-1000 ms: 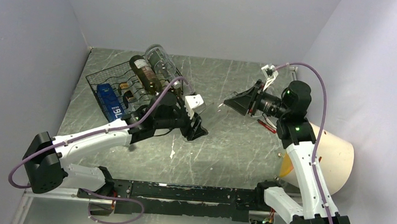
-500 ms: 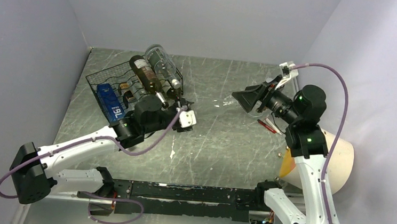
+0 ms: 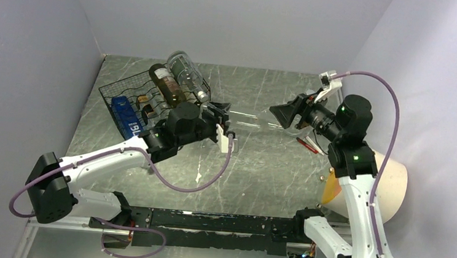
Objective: Put the wine bottle on the wine rack
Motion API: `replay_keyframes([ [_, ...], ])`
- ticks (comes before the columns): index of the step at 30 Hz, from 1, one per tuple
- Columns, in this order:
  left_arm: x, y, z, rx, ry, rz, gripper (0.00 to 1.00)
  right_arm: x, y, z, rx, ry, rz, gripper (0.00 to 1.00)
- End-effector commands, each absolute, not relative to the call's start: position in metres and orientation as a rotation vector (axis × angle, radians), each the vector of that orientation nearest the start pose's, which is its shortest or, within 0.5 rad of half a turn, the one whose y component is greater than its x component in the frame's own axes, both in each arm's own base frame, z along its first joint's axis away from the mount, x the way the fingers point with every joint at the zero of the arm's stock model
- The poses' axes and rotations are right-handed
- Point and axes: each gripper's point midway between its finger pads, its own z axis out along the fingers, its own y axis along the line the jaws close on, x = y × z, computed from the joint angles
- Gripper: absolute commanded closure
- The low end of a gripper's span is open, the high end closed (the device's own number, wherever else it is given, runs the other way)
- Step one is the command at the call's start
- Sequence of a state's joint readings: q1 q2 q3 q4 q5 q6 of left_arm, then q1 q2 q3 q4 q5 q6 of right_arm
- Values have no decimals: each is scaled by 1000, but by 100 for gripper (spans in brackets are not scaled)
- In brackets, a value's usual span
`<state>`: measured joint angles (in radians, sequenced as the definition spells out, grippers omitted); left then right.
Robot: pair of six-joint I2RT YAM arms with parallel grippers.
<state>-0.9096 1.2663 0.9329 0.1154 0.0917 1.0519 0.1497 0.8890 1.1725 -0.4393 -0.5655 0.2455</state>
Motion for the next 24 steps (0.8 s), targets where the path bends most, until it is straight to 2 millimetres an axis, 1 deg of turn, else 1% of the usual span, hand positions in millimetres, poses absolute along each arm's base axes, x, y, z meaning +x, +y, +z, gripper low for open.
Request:
replay_keyframes([
  [1, 290, -341, 339, 1467, 667, 183, 93, 267, 143, 345, -354, 1802, 770, 23],
  [3, 292, -345, 349, 1472, 583, 244, 93, 265, 145, 342, -367, 1799, 787, 22],
  [5, 293, -351, 356, 1497, 516, 284, 93, 261, 149, 341, -392, 1787, 809, 21],
  [6, 292, -355, 363, 1511, 475, 299, 93, 258, 150, 342, -410, 1777, 822, 21],
  [7, 292, -358, 365, 1532, 445, 309, 93, 254, 153, 343, -435, 1767, 837, 21],
  [8, 292, -361, 362, 1556, 431, 314, 93, 248, 157, 345, -472, 1751, 862, 21],
  [9, 291, -365, 366, 1574, 385, 330, 93, 242, 160, 347, -512, 1731, 884, 21],
  [11, 288, -371, 366, 1610, 324, 342, 93, 232, 164, 348, -562, 1704, 906, 21],
  [14, 285, -376, 372, 1653, 252, 364, 93, 231, 161, 337, -560, 1724, 887, 21],
  [18, 277, -380, 387, 1654, 179, 362, 93, 237, 161, 321, -537, 1784, 893, 21],
  [21, 274, -381, 391, 1659, 153, 358, 93, 236, 165, 319, -545, 1783, 929, 21],
  [24, 274, -382, 388, 1685, 140, 368, 93, 231, 171, 320, -571, 1770, 984, 21],
])
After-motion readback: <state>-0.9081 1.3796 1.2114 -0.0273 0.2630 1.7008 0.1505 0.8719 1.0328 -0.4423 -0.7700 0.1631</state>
